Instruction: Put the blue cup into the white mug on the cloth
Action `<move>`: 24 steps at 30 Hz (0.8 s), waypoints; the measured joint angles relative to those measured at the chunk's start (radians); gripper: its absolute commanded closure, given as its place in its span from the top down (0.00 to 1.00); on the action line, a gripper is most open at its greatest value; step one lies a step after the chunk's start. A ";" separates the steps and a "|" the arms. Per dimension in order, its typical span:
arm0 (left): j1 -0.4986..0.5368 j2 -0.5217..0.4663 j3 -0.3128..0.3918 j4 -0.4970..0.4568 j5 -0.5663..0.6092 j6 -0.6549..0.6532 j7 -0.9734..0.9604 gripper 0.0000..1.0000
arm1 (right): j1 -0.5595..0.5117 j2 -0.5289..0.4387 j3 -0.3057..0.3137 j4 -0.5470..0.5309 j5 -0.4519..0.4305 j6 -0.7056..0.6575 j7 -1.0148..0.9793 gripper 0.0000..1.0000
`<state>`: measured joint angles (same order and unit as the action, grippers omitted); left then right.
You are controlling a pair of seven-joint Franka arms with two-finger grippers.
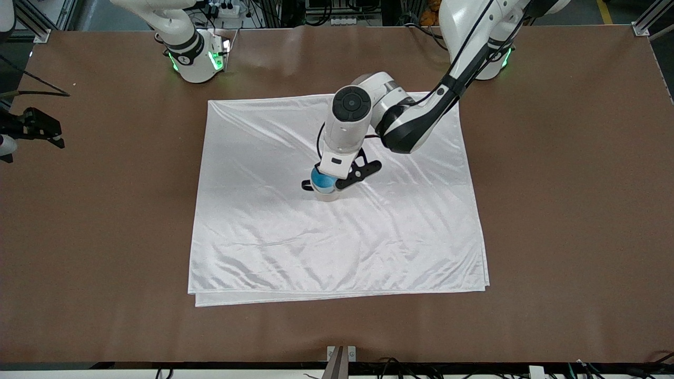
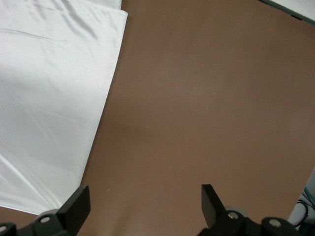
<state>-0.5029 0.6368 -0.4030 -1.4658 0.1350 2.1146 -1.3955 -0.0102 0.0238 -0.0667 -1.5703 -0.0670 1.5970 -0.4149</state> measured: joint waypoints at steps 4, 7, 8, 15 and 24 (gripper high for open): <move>-0.003 0.002 0.000 0.000 0.000 0.000 0.000 0.00 | -0.002 -0.009 -0.002 -0.013 0.020 0.000 0.064 1.00; -0.008 0.005 0.000 0.000 0.000 0.000 0.000 0.00 | -0.003 -0.017 -0.004 -0.028 0.024 0.003 0.118 1.00; -0.010 0.007 0.000 0.000 0.000 0.000 0.000 0.00 | -0.003 -0.020 -0.005 -0.033 0.024 0.006 0.134 1.00; -0.016 0.024 0.002 0.000 0.001 0.000 0.000 0.00 | -0.006 -0.039 -0.009 -0.072 0.025 0.023 0.254 1.00; -0.016 0.043 0.005 0.000 0.004 0.000 0.000 0.00 | -0.010 -0.044 -0.009 -0.081 0.038 0.023 0.420 1.00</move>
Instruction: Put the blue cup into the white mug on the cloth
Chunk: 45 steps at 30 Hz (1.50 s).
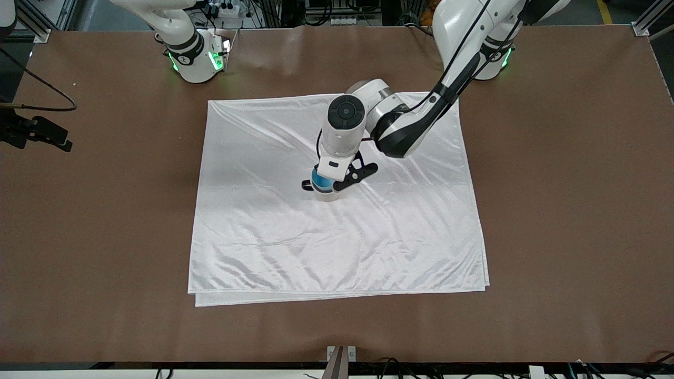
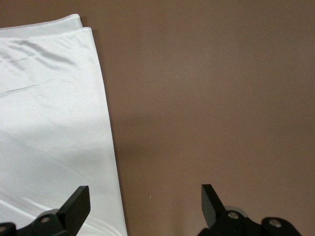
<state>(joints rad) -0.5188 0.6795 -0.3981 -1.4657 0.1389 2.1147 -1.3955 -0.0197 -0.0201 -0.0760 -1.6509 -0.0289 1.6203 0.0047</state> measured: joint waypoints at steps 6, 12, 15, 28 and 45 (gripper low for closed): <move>-0.001 0.009 0.011 0.000 0.001 0.000 0.000 0.00 | -0.027 0.000 -0.001 -0.003 0.019 0.000 0.014 1.00; -0.001 0.017 0.024 0.000 0.002 0.005 0.000 0.00 | -0.037 0.000 0.000 -0.003 0.022 0.000 0.014 1.00; -0.002 0.023 0.024 0.000 0.003 0.012 0.000 0.00 | -0.037 -0.001 0.000 -0.001 0.023 0.000 0.016 1.00; -0.003 0.032 0.024 0.000 0.004 0.024 0.000 0.37 | -0.037 -0.007 0.001 0.029 0.024 -0.005 0.037 1.00; -0.028 0.036 0.024 0.001 0.036 0.026 0.007 1.00 | -0.036 -0.007 0.009 0.027 0.024 0.023 0.037 1.00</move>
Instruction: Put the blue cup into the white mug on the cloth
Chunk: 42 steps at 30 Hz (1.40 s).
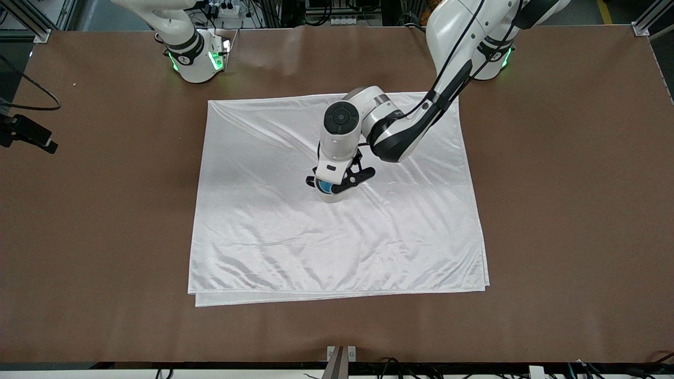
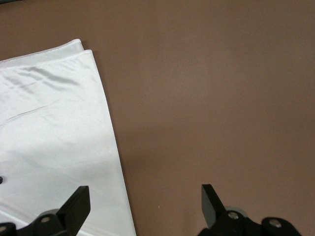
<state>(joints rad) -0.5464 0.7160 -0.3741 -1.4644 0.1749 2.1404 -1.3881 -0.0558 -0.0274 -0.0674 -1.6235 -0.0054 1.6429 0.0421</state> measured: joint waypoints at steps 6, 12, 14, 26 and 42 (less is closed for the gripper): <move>0.007 -0.009 0.003 0.019 0.001 0.001 0.000 1.00 | -0.001 0.000 -0.001 -0.002 0.000 0.006 0.000 1.00; 0.040 -0.044 0.018 0.033 0.007 0.000 0.018 1.00 | -0.003 0.000 -0.003 -0.005 0.000 0.011 0.001 1.00; 0.060 -0.059 0.021 0.033 0.008 -0.003 0.043 1.00 | -0.004 0.000 -0.004 -0.006 0.000 0.014 0.001 1.00; 0.219 -0.136 0.027 0.034 0.008 -0.110 0.257 1.00 | -0.034 0.000 0.006 -0.011 0.000 0.030 0.002 1.00; 0.426 -0.191 0.029 0.035 0.008 -0.181 0.540 1.00 | -0.078 0.000 0.046 -0.011 0.000 0.035 0.002 1.00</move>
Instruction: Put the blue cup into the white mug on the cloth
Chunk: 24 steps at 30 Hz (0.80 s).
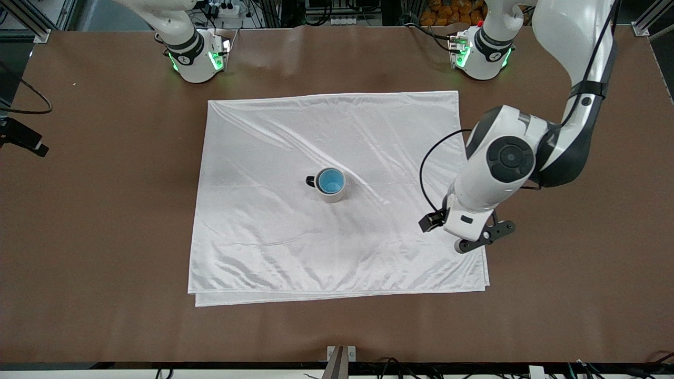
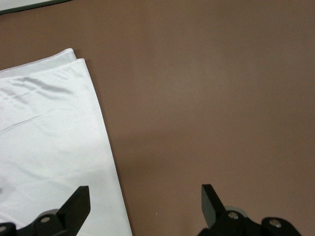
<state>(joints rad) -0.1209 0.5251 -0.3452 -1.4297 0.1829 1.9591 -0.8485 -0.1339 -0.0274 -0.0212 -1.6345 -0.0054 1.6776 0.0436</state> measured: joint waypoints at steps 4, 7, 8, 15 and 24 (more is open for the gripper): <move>0.049 -0.008 0.000 0.000 0.000 -0.011 0.071 1.00 | 0.000 0.000 0.000 0.000 0.000 0.001 0.000 1.00; 0.092 -0.017 -0.004 0.000 0.000 -0.017 0.123 1.00 | 0.000 0.000 0.001 0.000 0.000 0.001 0.000 1.00; 0.107 -0.019 -0.008 0.000 0.000 -0.020 0.140 1.00 | 0.000 0.000 0.001 0.000 0.000 0.001 0.000 1.00; 0.202 -0.031 -0.046 0.000 0.000 -0.038 0.245 1.00 | 0.000 0.000 0.012 0.000 0.000 0.001 0.000 1.00; 0.219 -0.131 -0.024 -0.046 -0.047 -0.059 0.379 1.00 | 0.001 0.000 0.015 0.000 0.000 0.001 0.000 1.00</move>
<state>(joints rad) 0.0984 0.3946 -0.3697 -1.4761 0.1360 1.9001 -0.4695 -0.1334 -0.0274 -0.0066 -1.6340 -0.0054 1.6791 0.0436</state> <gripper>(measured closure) 0.000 0.000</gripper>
